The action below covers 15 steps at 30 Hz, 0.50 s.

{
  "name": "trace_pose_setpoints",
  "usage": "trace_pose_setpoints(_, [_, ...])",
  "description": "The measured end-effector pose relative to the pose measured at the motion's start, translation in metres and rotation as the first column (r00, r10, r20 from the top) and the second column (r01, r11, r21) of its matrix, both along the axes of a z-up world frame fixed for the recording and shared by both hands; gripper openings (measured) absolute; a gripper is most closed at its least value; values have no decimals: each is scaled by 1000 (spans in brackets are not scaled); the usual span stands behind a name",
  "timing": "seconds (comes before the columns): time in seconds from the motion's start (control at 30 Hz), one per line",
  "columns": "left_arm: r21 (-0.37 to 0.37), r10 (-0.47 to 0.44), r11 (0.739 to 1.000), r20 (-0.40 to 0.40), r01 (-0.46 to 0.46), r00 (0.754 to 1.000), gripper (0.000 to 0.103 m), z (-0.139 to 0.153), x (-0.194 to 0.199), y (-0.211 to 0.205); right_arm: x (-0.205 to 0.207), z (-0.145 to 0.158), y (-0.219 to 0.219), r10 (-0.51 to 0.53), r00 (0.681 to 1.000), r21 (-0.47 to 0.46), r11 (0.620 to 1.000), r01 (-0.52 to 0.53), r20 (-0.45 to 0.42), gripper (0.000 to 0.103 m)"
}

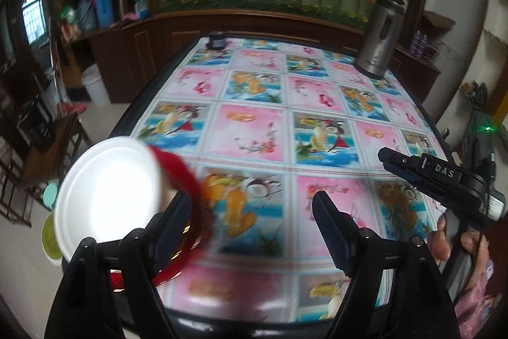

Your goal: Organize plates and bowls

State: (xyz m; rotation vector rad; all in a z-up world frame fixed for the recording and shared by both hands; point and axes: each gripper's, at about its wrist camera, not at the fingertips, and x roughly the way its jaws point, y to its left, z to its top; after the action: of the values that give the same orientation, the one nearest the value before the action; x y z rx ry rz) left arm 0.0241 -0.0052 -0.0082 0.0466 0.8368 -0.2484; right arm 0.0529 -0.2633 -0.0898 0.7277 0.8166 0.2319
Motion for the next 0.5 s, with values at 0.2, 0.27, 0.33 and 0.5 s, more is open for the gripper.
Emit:
trace_pose_setpoints(0.2, [69, -25, 998, 170, 13, 985, 79, -10, -1, -51, -33, 9, -12, -22, 991, -180, 983, 45, 129, 29])
trace_pose_setpoints(0.27, [63, -35, 998, 183, 24, 982, 79, -14, 2, -64, -44, 11, -16, -24, 985, -227, 972, 63, 173, 29])
trace_pose_setpoints(0.33, [51, -35, 998, 188, 26, 981, 79, -17, 2, -70, -56, 12, -20, -34, 977, -257, 962, 88, 210, 29])
trace_pose_setpoints(0.5, [15, -29, 1000, 237, 26, 971, 79, -16, -5, -76, -76, 10, -23, -69, 948, -275, 948, 159, 311, 29])
